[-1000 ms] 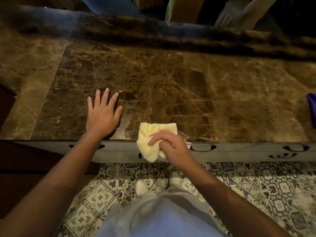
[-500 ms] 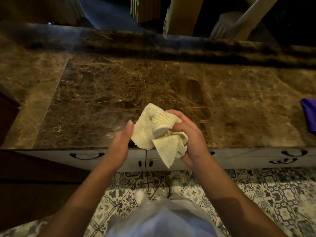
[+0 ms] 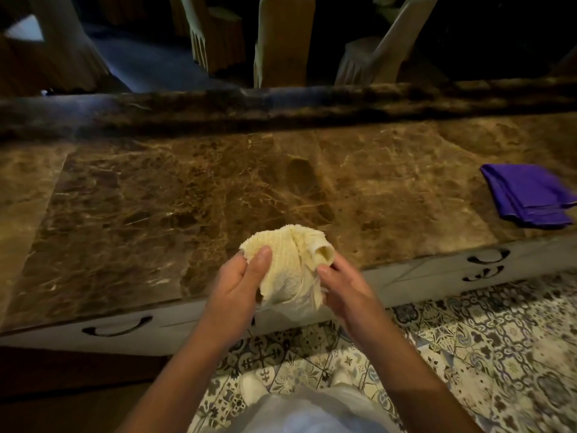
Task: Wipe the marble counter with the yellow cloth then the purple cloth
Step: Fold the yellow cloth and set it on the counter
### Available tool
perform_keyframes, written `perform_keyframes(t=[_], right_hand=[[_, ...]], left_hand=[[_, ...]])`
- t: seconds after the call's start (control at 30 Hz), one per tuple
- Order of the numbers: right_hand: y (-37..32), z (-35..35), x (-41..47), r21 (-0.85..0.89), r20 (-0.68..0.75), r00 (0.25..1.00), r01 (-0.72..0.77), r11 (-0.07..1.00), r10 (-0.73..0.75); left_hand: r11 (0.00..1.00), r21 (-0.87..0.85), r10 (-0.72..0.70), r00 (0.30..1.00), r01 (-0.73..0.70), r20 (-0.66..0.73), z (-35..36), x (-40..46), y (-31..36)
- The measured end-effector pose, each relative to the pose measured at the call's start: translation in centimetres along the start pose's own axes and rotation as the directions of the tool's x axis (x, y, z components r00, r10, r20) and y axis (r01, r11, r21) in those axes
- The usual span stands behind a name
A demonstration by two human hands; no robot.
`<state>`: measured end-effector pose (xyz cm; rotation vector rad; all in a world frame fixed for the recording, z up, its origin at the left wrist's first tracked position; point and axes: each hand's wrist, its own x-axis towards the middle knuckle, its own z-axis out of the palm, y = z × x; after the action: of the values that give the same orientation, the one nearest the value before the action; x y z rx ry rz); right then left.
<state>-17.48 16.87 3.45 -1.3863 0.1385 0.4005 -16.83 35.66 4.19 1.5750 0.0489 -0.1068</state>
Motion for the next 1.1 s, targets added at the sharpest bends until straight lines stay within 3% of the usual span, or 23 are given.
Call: perform_keyframes(t=[0.17, 0.27, 0.43, 0.63, 0.83, 0.97, 1.1], right_hand=[[1.1, -4.1, -2.5, 0.114, 0.052, 0.993, -0.113, 0.987, 0.108], [1.0, -7.2, -4.2, 0.103, 0.071, 0.984, -0.171, 0.98, 0.164], [0.7, -13.9, -7.0, 0.233, -0.11, 0.975, -0.165, 0.958, 0.194], [-1.2, -21.5, -10.3, 0.313, -0.243, 0.962, -0.041, 0.949, 0.122], [-1.7, -27.5, -11.6, 0.224, -0.308, 0.946, -0.028, 0.974, 0.098], [-0.1, -29.3, -11.8, 0.174, -0.236, 0.957, -0.13, 0.976, 0.169], [1.9, -30.3, -11.2, 0.37, -0.146, 0.963, -0.159, 0.915, 0.226]], left_hand=[[0.997, -0.04, -0.072, 0.997, 0.072, 0.011, 6.1, -0.4, 1.5], [0.99, -0.029, -0.132, 0.98, 0.138, 0.149, 9.8, -0.8, 1.7], [0.954, 0.108, -0.298, 0.923, 0.279, 0.246, 16.4, -2.0, 0.2], [0.827, -0.066, -0.519, 0.802, 0.559, 0.297, 23.7, -3.6, -1.3], [0.915, -0.068, -0.382, 0.908, 0.398, 0.174, 29.3, -3.7, -0.3], [0.945, -0.002, -0.319, 0.921, 0.327, 0.224, 30.9, -2.3, 0.1], [0.953, 0.036, -0.297, 0.905, 0.3, 0.305, 32.3, -0.5, 0.1]])
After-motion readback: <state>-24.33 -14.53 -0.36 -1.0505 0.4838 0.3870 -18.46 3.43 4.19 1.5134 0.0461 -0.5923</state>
